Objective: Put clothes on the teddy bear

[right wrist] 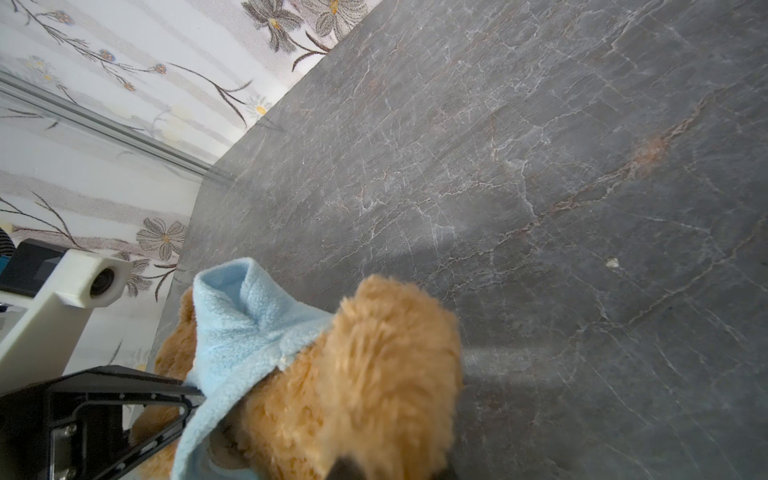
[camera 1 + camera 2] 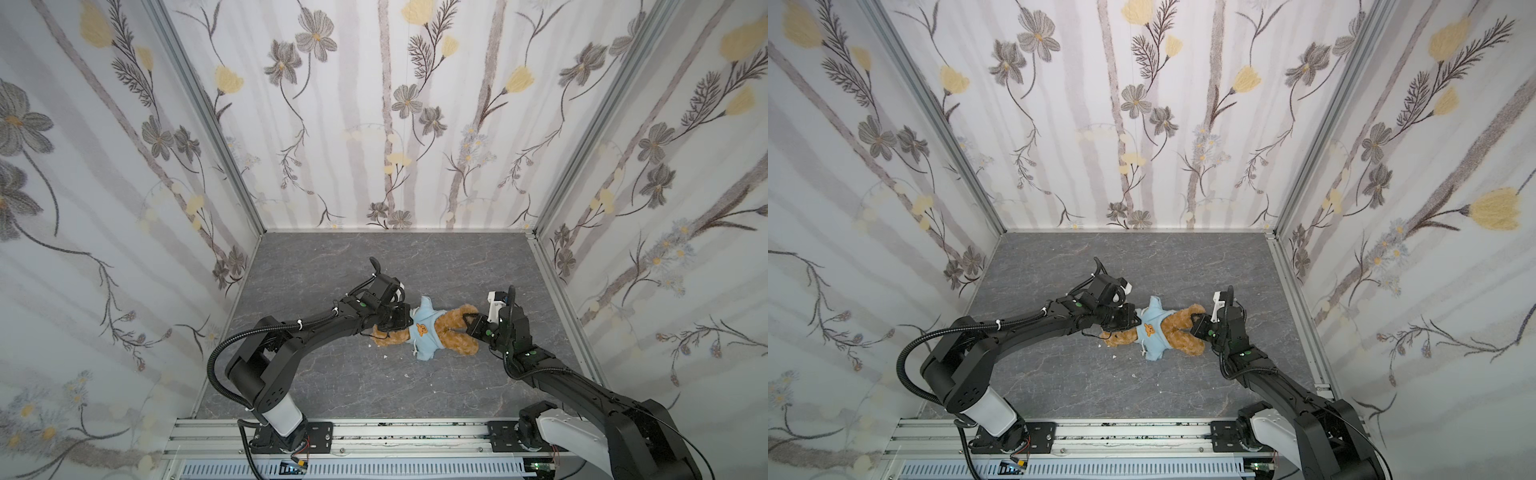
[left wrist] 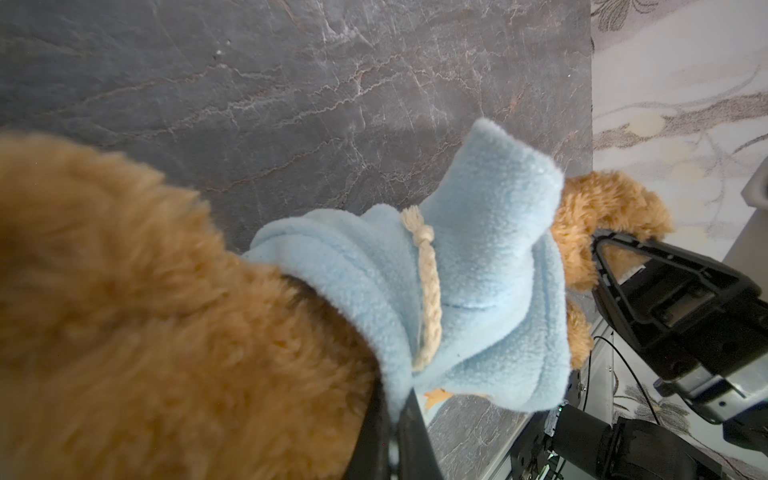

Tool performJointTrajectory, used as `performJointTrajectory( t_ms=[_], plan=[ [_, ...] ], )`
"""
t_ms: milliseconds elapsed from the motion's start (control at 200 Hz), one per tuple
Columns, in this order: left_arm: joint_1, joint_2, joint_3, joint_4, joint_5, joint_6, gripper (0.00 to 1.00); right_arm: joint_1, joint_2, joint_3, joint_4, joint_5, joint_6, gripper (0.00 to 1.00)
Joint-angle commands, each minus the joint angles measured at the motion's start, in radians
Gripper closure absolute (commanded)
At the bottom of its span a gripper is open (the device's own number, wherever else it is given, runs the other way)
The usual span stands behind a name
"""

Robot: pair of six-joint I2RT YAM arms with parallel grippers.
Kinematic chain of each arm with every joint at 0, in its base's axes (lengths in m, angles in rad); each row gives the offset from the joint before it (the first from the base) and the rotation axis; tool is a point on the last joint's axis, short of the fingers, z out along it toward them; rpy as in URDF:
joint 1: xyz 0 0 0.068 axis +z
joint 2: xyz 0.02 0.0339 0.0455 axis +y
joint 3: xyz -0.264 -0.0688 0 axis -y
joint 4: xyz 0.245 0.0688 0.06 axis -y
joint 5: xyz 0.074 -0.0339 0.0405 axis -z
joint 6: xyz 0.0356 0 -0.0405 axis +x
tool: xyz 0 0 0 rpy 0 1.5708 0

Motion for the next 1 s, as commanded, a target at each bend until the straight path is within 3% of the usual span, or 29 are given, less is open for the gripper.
performJointTrajectory(
  t_ms=[0,95,195,320,435,455,615,704,824,999],
  plan=[
    [-0.039,0.037,0.044,-0.011,-0.010,0.047,0.83,-0.002,0.029,0.005,0.105,-0.007,-0.002,1.00],
    [-0.044,0.043,0.056,-0.011,-0.046,0.068,0.67,-0.002,0.043,0.021,0.088,-0.020,-0.023,0.92],
    [-0.038,-0.007,0.040,-0.013,-0.139,0.109,0.52,-0.003,0.028,0.050,0.023,-0.006,-0.073,0.75],
    [-0.025,-0.087,0.032,-0.011,-0.173,0.154,0.31,-0.003,-0.009,0.102,-0.086,0.036,-0.148,0.56],
    [-0.013,-0.172,0.024,-0.011,-0.203,0.212,0.18,-0.003,-0.054,0.146,-0.204,0.072,-0.208,0.47],
    [-0.013,-0.188,0.020,-0.011,-0.214,0.225,0.16,-0.003,-0.068,0.153,-0.229,0.077,-0.217,0.40],
    [-0.010,-0.328,-0.060,-0.011,-0.322,0.354,0.10,0.003,-0.165,0.131,-0.395,0.064,-0.212,0.25],
    [-0.021,-0.376,-0.112,-0.010,-0.320,0.456,0.10,0.017,-0.228,0.104,-0.447,0.052,-0.195,0.16],
    [-0.083,-0.430,-0.201,0.008,-0.383,0.737,0.10,0.045,-0.221,0.048,-0.405,0.012,-0.139,0.09],
    [-0.149,-0.467,-0.317,0.072,-0.441,1.142,0.07,0.055,-0.077,0.010,-0.243,-0.039,-0.124,0.08]
  ],
)
